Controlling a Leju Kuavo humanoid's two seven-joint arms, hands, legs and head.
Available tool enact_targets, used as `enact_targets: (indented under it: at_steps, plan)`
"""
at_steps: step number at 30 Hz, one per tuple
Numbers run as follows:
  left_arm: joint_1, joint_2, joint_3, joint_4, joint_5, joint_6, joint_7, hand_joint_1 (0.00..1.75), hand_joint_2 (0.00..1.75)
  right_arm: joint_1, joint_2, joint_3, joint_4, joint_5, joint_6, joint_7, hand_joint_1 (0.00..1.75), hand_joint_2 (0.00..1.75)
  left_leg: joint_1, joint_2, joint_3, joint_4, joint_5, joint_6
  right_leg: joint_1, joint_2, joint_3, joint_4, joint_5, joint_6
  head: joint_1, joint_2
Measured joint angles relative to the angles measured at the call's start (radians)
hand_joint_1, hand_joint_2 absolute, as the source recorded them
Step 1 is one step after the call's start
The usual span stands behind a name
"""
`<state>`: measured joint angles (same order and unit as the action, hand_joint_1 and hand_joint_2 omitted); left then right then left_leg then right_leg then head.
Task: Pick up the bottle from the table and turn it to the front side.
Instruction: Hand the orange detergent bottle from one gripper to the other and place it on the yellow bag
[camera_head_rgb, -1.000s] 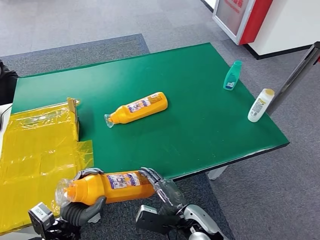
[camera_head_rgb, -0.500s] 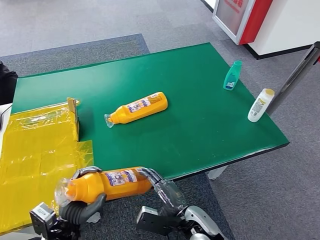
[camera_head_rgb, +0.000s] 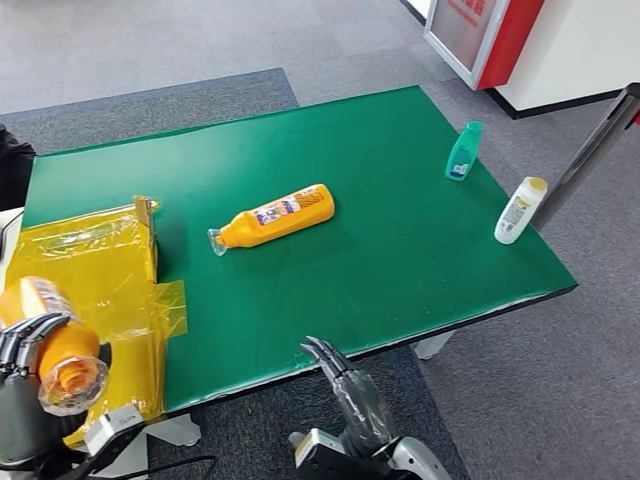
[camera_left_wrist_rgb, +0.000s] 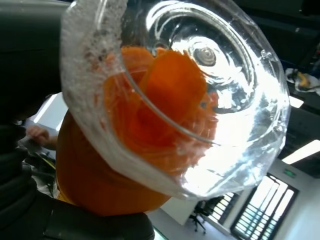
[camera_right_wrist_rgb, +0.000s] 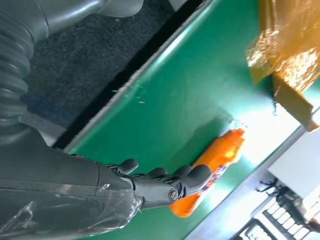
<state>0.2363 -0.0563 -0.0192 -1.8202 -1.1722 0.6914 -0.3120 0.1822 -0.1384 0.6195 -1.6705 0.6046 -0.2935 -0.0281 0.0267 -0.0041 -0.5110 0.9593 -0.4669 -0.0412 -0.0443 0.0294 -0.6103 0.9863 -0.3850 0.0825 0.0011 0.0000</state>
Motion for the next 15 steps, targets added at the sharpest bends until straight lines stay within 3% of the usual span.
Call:
enact_targets:
  at_steps: [6, 9, 12, 15]
  plan:
    - [-0.013, 0.027, 0.073, -0.002, -0.059, 0.002, 0.046, 1.75, 1.75, 0.034, -0.042, 0.023, -0.018, -0.022, -0.050, 0.019, 0.00, 1.75, 0.000, 0.000, 0.000, 0.000, 0.000, 0.000, 0.000, 0.000, 0.000, 0.000, 0.000, 0.000, 0.000, 0.000]
    - [-0.022, 0.051, 0.080, 0.000, -0.122, -0.020, 0.143, 1.75, 1.75, 0.037, -0.054, 0.038, -0.019, -0.036, -0.055, 0.021, 0.00, 1.75, 0.000, 0.000, 0.001, 0.000, 0.000, 0.000, 0.000, 0.000, 0.000, 0.000, 0.000, 0.000, 0.000, 0.000]
    - [-0.037, 0.098, 0.075, 0.011, -0.186, -0.141, 0.296, 1.75, 1.75, 0.036, -0.061, 0.050, -0.019, -0.049, -0.046, 0.024, 0.00, 1.75, 0.000, 0.000, 0.001, 0.000, 0.000, 0.000, 0.000, 0.000, -0.001, 0.000, 0.000, 0.000, 0.000, 0.000]
    - [-0.071, 0.149, 0.060, 0.053, -0.217, -0.305, 0.384, 1.75, 1.75, 0.030, -0.063, 0.057, -0.019, -0.058, -0.015, 0.024, 0.00, 1.75, 0.001, 0.000, 0.001, 0.000, 0.001, 0.000, 0.001, 0.000, -0.001, 0.000, 0.000, -0.001, 0.000, 0.000]
